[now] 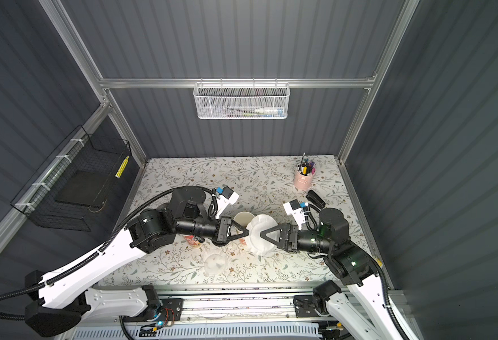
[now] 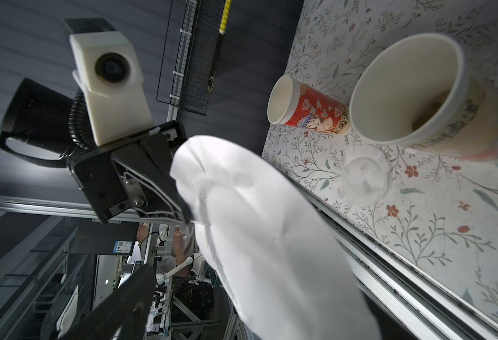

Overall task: Put the leak-proof paper on the milk tea cups
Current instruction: Pick up the leak-proof paper from the center of the board.

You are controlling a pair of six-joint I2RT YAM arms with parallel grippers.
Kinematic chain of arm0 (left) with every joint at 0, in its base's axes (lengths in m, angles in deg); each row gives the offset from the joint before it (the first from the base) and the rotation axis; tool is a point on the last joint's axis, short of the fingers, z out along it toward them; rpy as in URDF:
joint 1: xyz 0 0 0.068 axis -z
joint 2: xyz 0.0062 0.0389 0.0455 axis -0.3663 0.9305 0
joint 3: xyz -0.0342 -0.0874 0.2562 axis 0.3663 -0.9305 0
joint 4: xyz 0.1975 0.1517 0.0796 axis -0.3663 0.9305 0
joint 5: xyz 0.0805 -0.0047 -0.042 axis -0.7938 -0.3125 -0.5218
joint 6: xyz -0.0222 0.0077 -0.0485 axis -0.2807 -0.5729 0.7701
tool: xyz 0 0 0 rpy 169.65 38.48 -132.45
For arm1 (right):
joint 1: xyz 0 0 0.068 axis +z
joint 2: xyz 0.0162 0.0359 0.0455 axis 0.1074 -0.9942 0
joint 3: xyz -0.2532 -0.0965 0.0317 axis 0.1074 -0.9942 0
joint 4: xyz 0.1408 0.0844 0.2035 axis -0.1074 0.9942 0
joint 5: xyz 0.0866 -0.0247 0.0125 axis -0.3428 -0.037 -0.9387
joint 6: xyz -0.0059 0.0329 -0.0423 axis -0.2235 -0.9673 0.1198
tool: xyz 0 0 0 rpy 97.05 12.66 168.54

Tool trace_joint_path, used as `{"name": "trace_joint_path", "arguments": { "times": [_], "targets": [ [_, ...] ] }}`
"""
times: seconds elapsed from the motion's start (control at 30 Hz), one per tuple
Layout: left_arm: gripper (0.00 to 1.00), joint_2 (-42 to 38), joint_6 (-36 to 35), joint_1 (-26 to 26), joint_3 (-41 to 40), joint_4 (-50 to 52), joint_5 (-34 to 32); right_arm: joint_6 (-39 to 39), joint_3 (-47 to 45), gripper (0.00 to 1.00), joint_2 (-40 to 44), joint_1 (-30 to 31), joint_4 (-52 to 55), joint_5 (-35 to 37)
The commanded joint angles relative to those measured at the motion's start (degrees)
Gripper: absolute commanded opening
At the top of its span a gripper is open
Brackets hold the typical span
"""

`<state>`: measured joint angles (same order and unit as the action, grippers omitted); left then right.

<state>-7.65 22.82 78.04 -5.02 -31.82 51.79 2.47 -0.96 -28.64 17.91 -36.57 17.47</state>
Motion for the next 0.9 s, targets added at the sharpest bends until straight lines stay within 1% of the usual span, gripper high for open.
{"name": "trace_joint_path", "arguments": {
  "times": [0.0, 0.13, 0.23, 0.33, 0.47, 0.6, 0.87],
  "targets": [
    [0.0, -2.35, 0.56, -1.96, -1.83, -1.89, 2.8, -1.75, -0.08, 0.85, 0.93, -0.43, -4.1, -1.18],
    [0.0, -3.51, 2.02, -3.61, -4.2, -3.43, 3.5, -2.98, -0.42, 0.79, 1.69, -0.54, -5.16, -0.53],
    [0.0, -3.2, 2.27, -3.76, -4.65, -4.09, 4.1, -3.69, -0.52, 0.72, 1.97, -0.52, -5.66, -0.28],
    [0.0, -3.13, 2.15, -4.06, -4.88, -4.07, 4.37, -2.97, 0.08, 0.64, 1.98, -0.6, -4.43, 0.88],
    [0.0, -3.23, 1.99, -4.67, -5.08, -4.09, 4.97, -1.67, 1.06, 0.51, 2.14, -0.59, -2.0, 4.17],
    [0.0, -3.32, 1.93, -5.19, -5.41, -3.82, 5.68, -1.3, 1.58, 0.41, 2.28, -0.56, -1.83, 6.12],
    [0.0, -3.63, 1.68, -6.33, -6.33, -3.82, 7.16, -0.48, 2.47, 0.28, 1.31, -0.62, -1.88, 7.81]
  ]
}}
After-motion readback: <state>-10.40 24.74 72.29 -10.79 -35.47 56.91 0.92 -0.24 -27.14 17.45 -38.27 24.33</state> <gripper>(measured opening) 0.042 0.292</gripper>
